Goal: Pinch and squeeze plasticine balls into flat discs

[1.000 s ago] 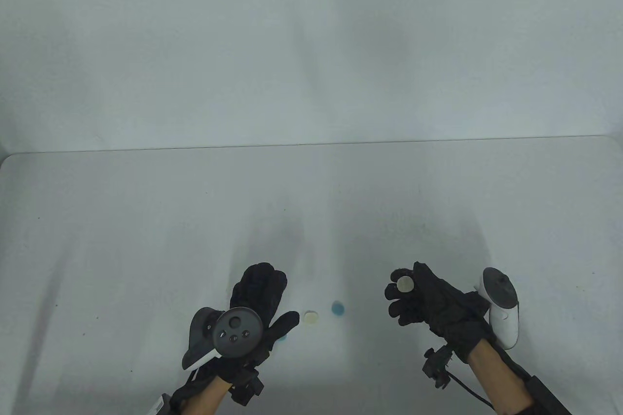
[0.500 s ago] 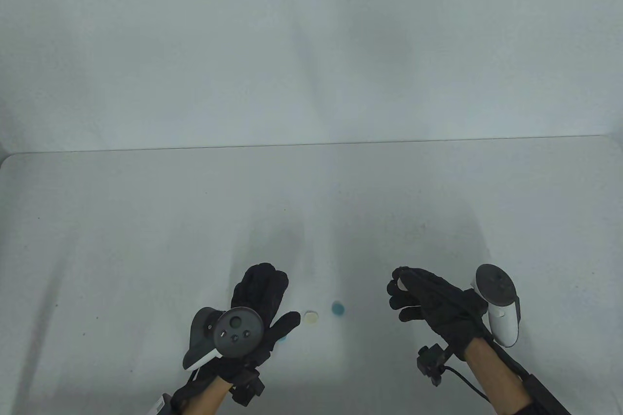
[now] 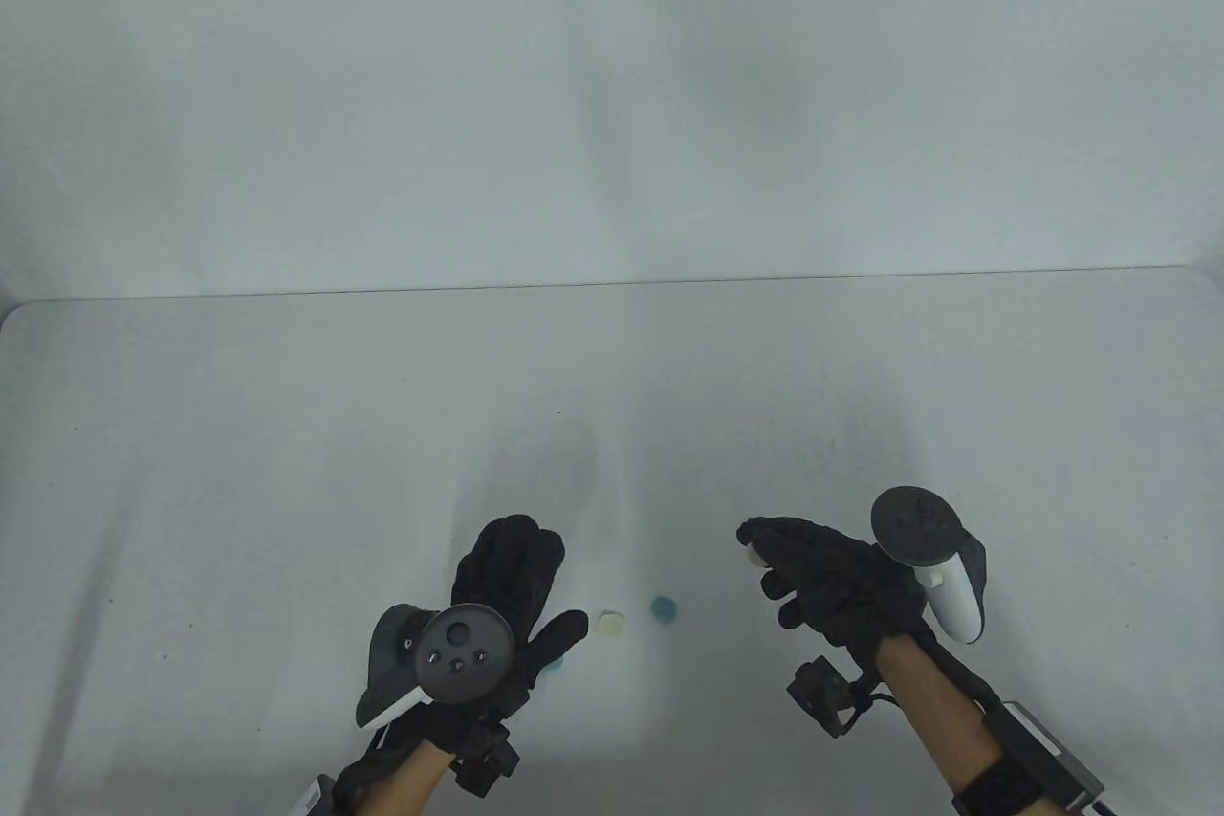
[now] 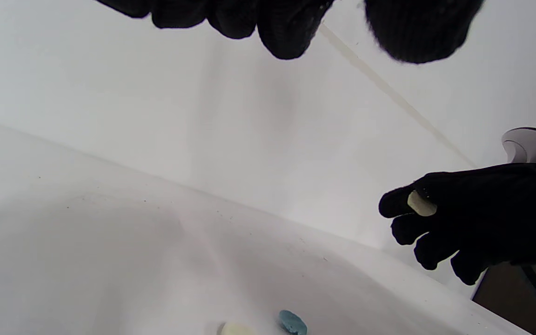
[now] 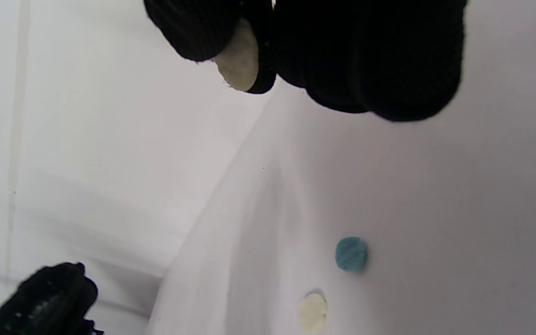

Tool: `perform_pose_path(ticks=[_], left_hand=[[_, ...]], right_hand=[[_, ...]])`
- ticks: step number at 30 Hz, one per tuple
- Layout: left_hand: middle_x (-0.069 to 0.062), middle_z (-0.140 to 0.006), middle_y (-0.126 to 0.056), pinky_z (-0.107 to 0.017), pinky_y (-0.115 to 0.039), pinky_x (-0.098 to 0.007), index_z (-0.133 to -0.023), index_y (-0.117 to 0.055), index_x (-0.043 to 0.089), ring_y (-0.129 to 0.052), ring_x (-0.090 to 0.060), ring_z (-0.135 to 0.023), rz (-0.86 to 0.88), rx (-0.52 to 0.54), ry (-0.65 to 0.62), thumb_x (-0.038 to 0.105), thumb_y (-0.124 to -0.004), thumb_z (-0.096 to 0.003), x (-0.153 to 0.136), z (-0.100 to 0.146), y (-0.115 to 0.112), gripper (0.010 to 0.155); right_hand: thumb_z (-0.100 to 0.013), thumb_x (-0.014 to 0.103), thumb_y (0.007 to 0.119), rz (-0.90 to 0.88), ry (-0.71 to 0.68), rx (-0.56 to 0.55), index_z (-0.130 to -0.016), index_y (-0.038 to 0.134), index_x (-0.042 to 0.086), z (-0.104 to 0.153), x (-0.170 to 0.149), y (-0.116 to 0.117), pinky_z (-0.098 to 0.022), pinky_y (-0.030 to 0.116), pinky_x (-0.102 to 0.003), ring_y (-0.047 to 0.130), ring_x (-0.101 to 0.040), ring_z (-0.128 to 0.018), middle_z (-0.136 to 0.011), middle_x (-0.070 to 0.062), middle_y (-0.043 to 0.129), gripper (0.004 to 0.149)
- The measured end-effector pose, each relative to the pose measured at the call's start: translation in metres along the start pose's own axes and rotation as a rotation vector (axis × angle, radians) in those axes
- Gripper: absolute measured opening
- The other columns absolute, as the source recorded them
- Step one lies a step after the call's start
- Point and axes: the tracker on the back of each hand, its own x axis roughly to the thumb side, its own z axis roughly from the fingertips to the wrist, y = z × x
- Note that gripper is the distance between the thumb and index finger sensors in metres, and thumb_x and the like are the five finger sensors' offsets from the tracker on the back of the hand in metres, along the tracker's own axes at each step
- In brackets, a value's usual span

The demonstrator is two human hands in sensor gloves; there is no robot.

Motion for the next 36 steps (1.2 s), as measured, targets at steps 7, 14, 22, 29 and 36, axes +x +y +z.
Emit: perform_pose_path(ticks=[7, 14, 22, 29, 36], left_hand=[[-0.03, -0.115, -0.034, -0.072, -0.042, -0.066, -0.114, -0.046, 0.003, -0.037, -0.058, -0.105, 0.001, 0.001, -0.001, 0.048, -0.067, -0.0536, 0.0, 0.0, 0.001, 0.078], [-0.03, -0.115, -0.034, -0.072, -0.042, -0.066, -0.114, -0.046, 0.002, -0.037, -0.058, -0.105, 0.0, -0.003, -0.007, 0.048, -0.067, -0.0536, 0.0, 0.0, 0.0, 0.078], [-0.03, -0.115, -0.034, -0.072, -0.042, -0.065, -0.114, -0.046, 0.002, -0.038, -0.058, -0.105, 0.004, -0.001, -0.004, 0.048, -0.067, -0.0535, 0.0, 0.0, 0.0, 0.078], [-0.03, -0.115, -0.035, -0.072, -0.042, -0.065, -0.114, -0.046, 0.002, -0.038, -0.058, -0.105, 0.002, -0.001, -0.002, 0.048, -0.067, -0.0535, 0.0, 0.0, 0.001, 0.078], [-0.03, -0.115, -0.034, -0.072, -0.042, -0.065, -0.114, -0.046, 0.002, -0.037, -0.058, -0.105, 0.001, 0.001, 0.0, 0.048, -0.067, -0.0536, 0.0, 0.0, 0.001, 0.078]], right_hand=[[-0.055, 0.034, 0.079, 0.114, -0.038, -0.079, -0.095, 0.077, 0.004, -0.008, 0.001, 0.008, -0.029, 0.094, -0.026, 0.102, -0.022, -0.046, -0.069, -0.01, 0.097, 0.049], [-0.055, 0.036, 0.08, 0.216, -0.003, -0.04, -0.088, 0.08, 0.01, -0.022, -0.005, 0.017, -0.029, 0.093, -0.025, 0.102, -0.021, -0.046, -0.068, -0.008, 0.097, 0.042], [-0.058, 0.027, 0.074, 0.36, 0.048, -0.008, -0.093, 0.078, 0.007, -0.039, -0.018, 0.037, -0.034, 0.093, -0.027, 0.1, -0.027, -0.054, -0.076, -0.014, 0.093, 0.041], [-0.058, 0.029, 0.075, 0.528, 0.078, 0.04, -0.093, 0.08, 0.013, -0.051, -0.021, 0.053, -0.035, 0.091, -0.029, 0.095, -0.031, -0.065, -0.087, -0.017, 0.086, 0.039], [-0.056, 0.027, 0.078, 0.698, 0.023, 0.016, -0.09, 0.082, 0.008, -0.059, -0.019, 0.069, -0.029, 0.092, -0.023, 0.103, -0.022, -0.048, -0.072, -0.013, 0.097, 0.04]])
